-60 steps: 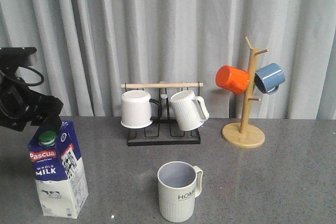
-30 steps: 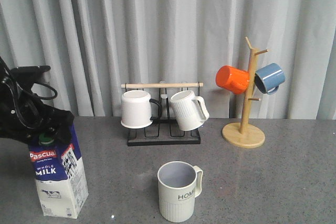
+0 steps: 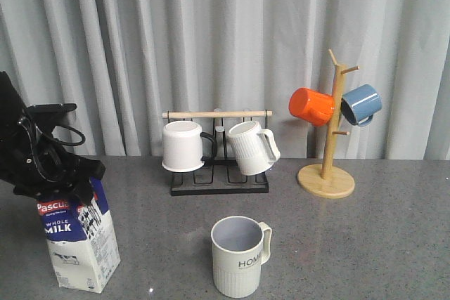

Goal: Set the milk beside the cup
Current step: 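Lift the milk carton and carry it beside the HOME mug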

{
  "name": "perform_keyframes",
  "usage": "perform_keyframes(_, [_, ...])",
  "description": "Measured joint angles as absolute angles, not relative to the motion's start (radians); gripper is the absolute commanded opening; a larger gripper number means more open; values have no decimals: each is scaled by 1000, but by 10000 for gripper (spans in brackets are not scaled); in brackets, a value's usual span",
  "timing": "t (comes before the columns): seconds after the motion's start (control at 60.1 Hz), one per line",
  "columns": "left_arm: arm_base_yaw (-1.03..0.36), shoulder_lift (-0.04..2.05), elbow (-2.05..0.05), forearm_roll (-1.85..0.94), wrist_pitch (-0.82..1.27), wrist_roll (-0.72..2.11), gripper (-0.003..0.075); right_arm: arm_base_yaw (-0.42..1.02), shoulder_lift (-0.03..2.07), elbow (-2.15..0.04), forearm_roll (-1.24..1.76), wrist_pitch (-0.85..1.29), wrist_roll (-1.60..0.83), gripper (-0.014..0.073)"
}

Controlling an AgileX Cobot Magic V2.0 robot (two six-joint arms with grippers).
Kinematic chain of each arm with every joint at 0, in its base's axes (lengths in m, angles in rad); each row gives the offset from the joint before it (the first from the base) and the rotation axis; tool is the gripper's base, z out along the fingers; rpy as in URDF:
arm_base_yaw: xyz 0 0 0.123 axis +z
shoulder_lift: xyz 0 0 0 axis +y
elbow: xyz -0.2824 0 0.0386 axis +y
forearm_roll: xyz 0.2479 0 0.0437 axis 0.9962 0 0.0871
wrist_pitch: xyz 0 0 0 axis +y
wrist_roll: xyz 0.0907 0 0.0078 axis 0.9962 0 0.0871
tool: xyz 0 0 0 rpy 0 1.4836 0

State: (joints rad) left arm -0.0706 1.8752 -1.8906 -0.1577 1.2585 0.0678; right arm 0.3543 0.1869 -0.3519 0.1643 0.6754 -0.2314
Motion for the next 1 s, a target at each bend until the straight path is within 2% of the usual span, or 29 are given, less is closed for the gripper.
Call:
perform_keyframes(0.15, [-71, 1875, -1891, -170, 1258, 68, 144, 354, 187, -352, 164, 675, -231, -5])
perform_keyframes(0.383, [-71, 1874, -1943, -263, 1260, 68, 72, 354, 187, -352, 164, 675, -231, -5])
perform_keyframes(0.649, [-96, 1869, -2048, -394, 1260, 73, 66, 354, 187, -352, 164, 675, -230, -5])
perform_keyframes(0.999, [-221, 1894, -2059, -363, 1261, 49, 66, 354, 187, -352, 163, 675, -228, -5])
